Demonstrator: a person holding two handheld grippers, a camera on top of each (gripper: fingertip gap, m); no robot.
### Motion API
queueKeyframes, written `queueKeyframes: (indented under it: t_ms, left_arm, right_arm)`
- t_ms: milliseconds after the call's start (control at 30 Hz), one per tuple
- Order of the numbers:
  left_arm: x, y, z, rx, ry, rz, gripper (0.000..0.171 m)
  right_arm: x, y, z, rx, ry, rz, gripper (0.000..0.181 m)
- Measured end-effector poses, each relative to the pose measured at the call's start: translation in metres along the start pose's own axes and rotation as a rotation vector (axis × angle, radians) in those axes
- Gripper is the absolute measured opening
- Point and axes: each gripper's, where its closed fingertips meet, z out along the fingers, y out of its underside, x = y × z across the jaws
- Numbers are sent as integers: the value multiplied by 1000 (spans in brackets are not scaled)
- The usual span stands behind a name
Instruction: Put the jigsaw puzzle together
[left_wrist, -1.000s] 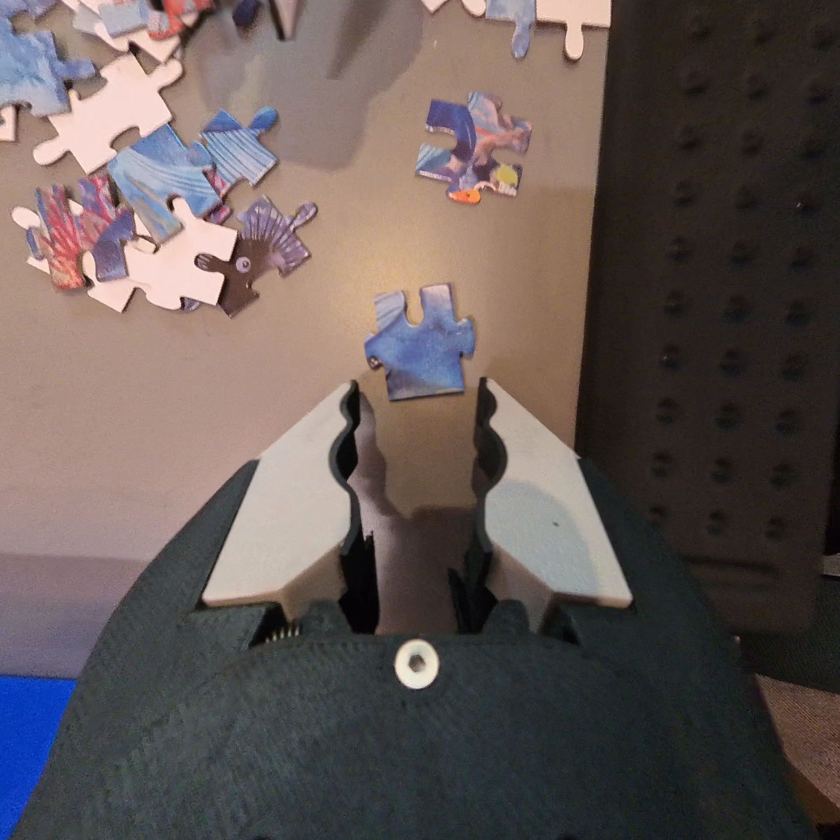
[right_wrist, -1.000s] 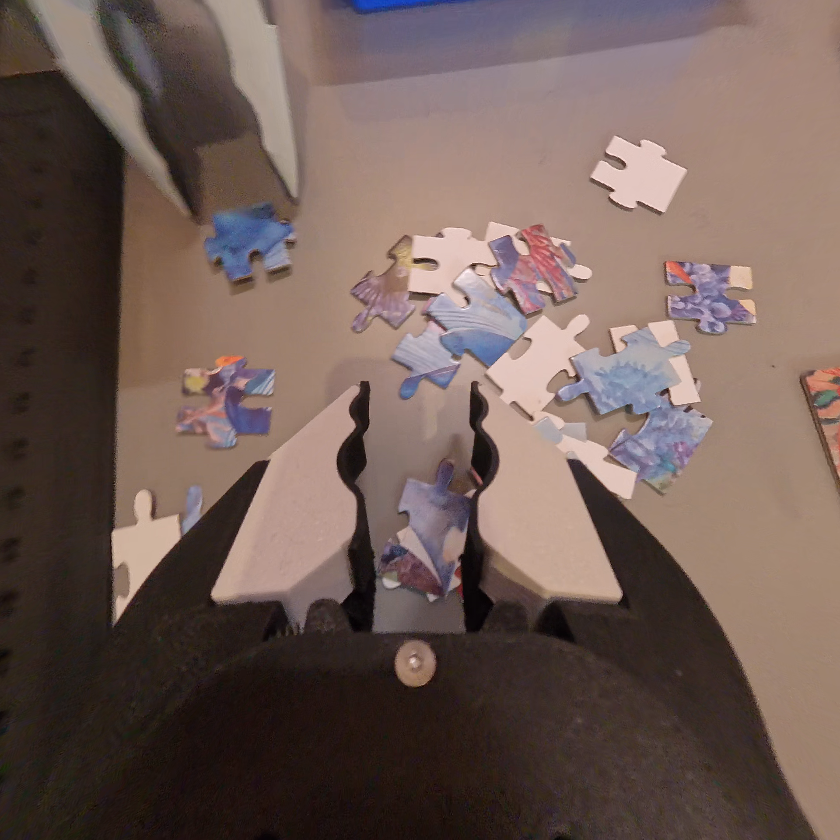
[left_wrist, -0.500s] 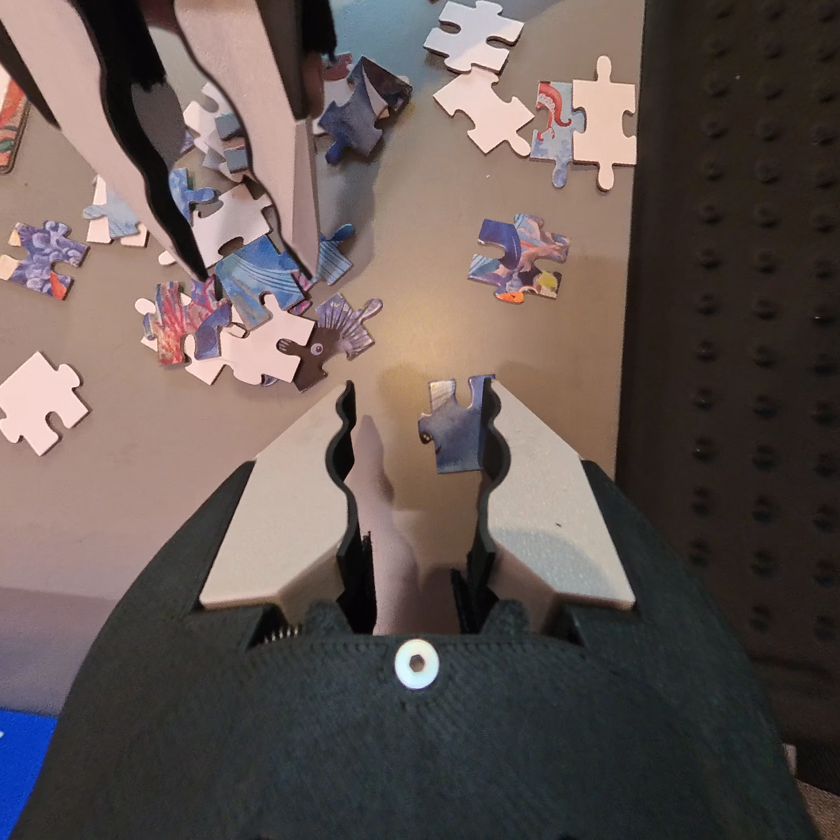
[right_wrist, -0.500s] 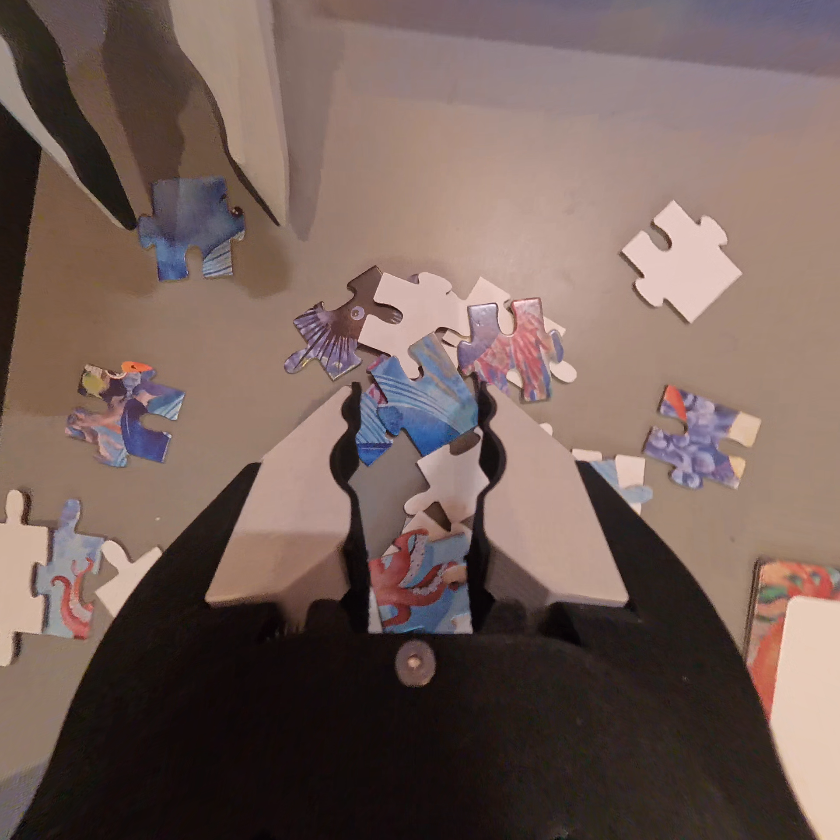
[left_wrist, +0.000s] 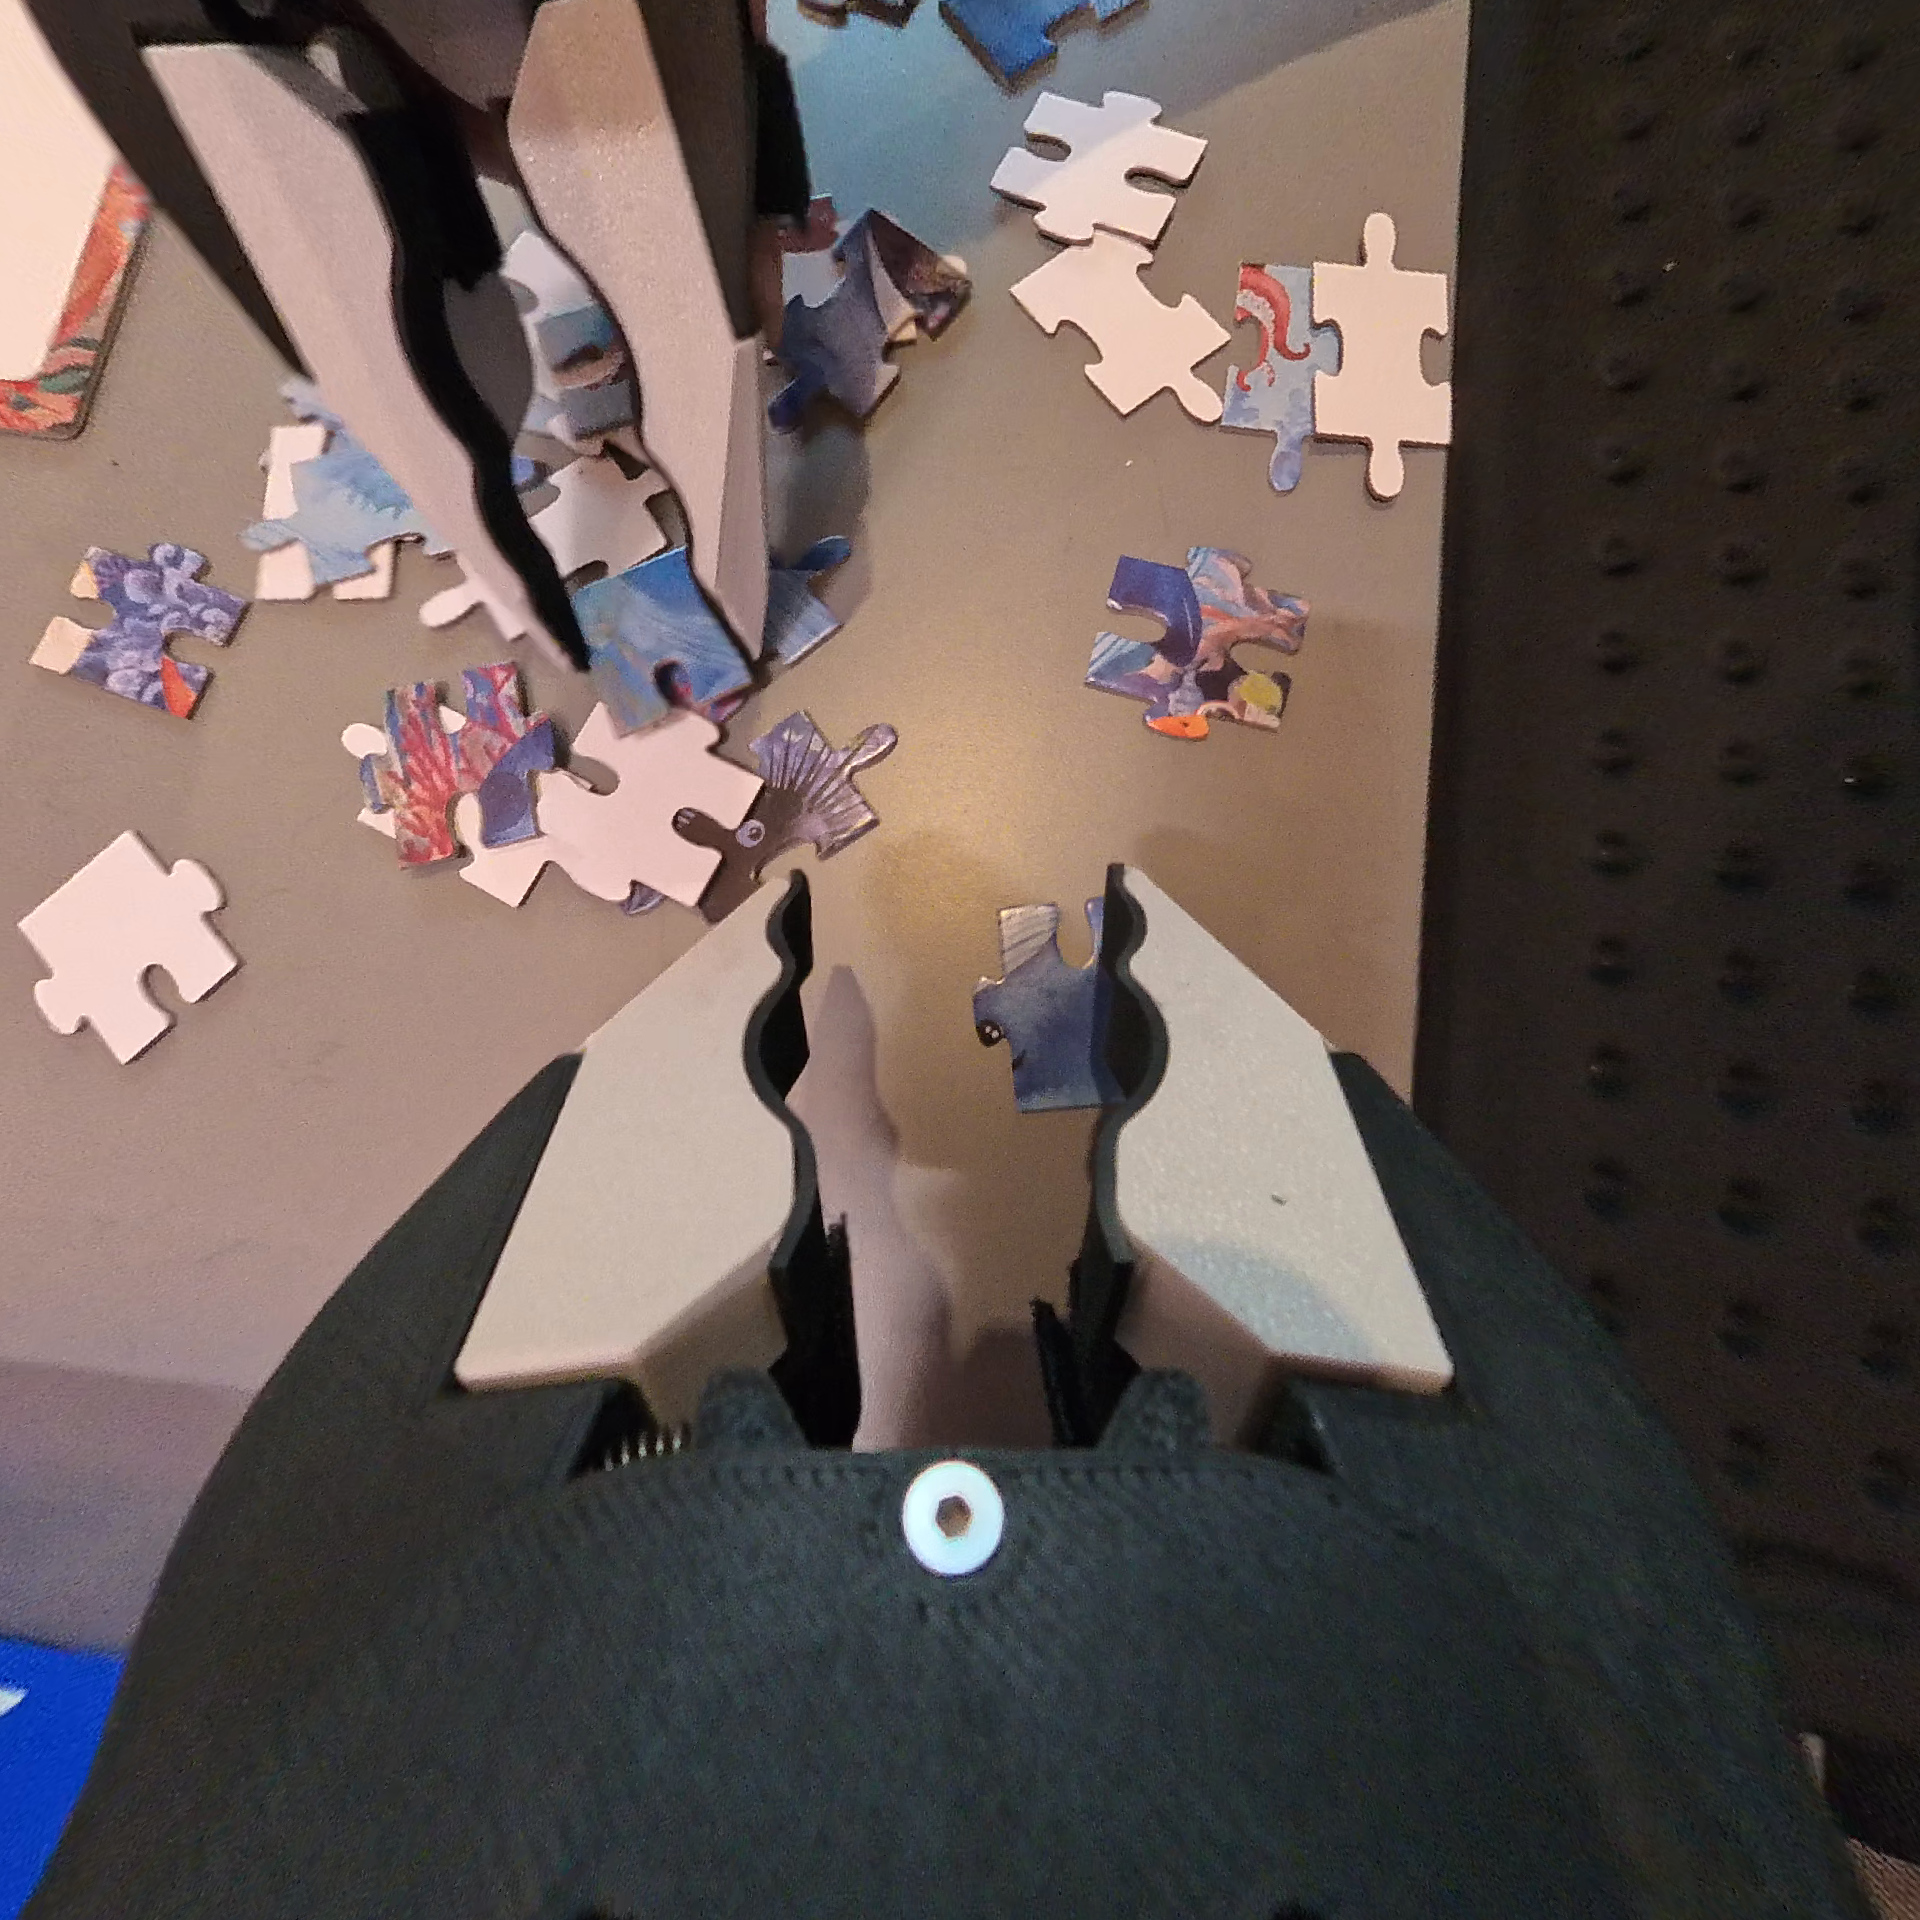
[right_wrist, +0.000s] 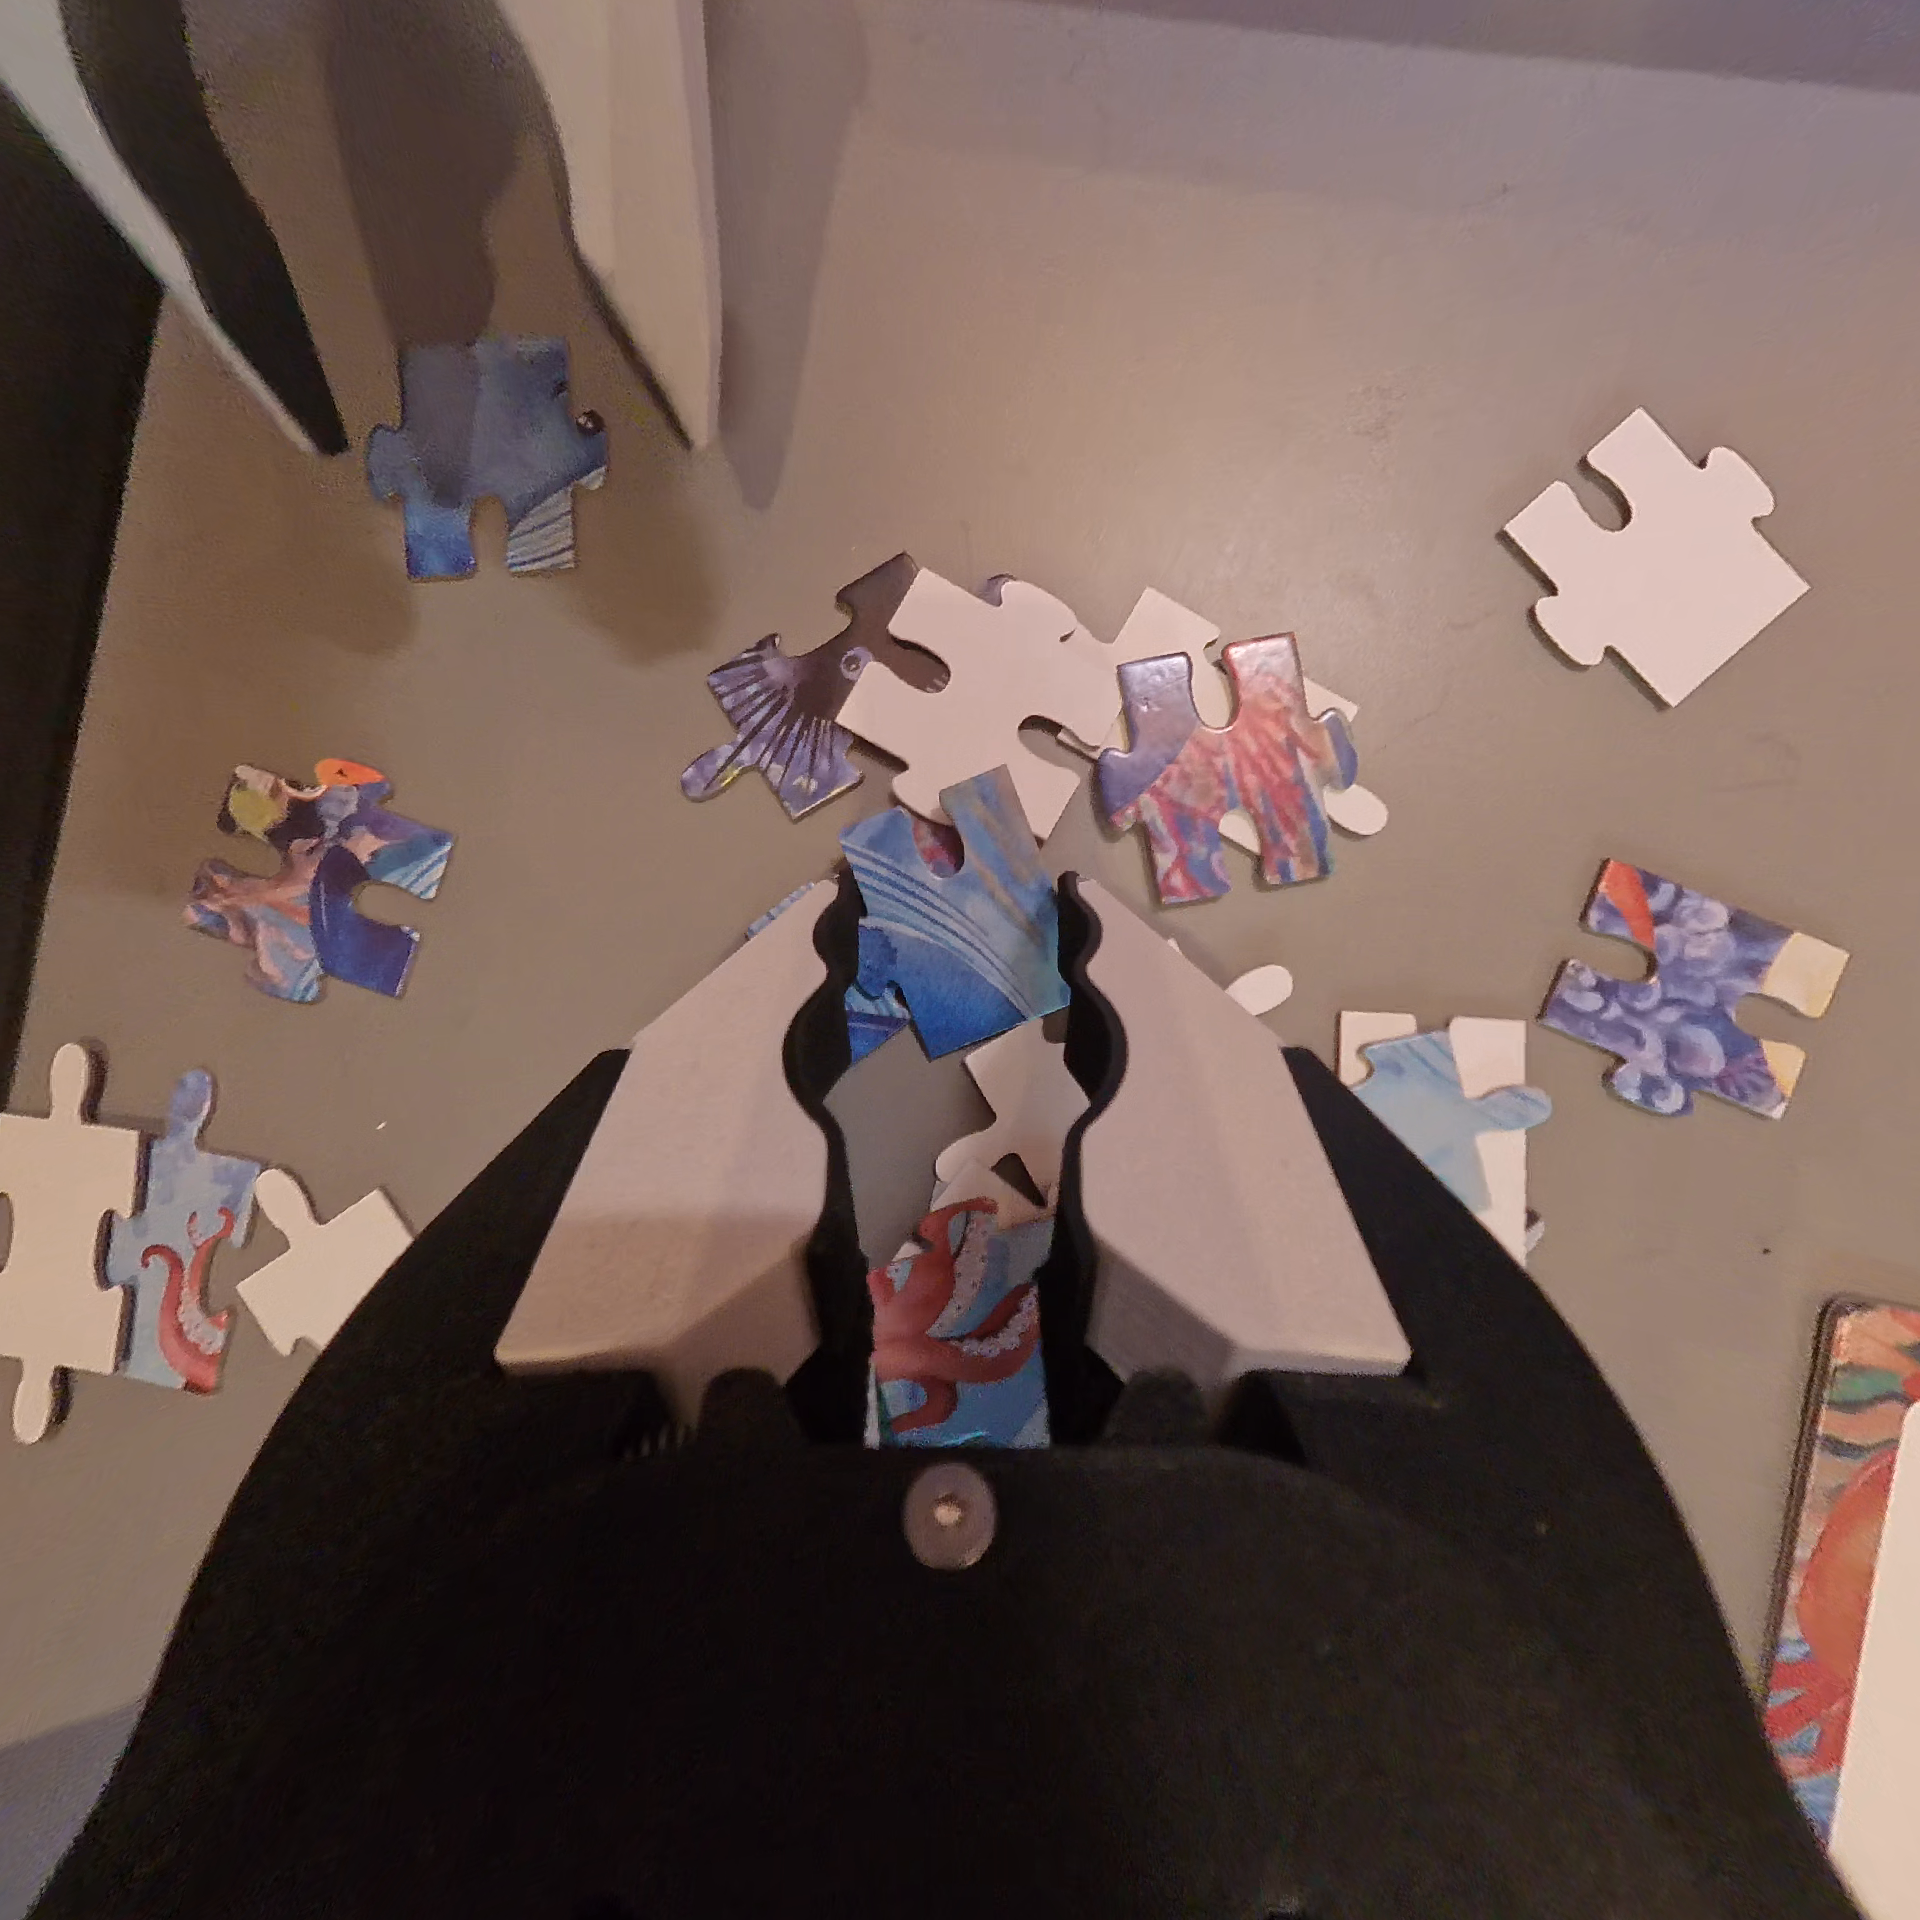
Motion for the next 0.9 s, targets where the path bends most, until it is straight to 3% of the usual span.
queueKeyframes:
  t_ms: [300,400,633,767,900]
  left_arm:
    - [-5,-2,-21,53,-59,-8,55]
    - [-12,-16,-26,140,-88,-52,49]
    - [-9,-47,-20,361,32,-265,41]
    - [-6,-64,-18,466,131,-383,33]
    - [-3,-79,-21,540,204,-404,6]
  right_arm:
    - [-30,-35,-28,150,-2,-33,36]
    - [-41,-48,-36,171,98,-153,36]
    - [-49,-59,-51,119,463,-417,36]
    - [-58,-65,-56,124,568,-501,36]
    - [-66,-70,-61,128,638,-556,36]
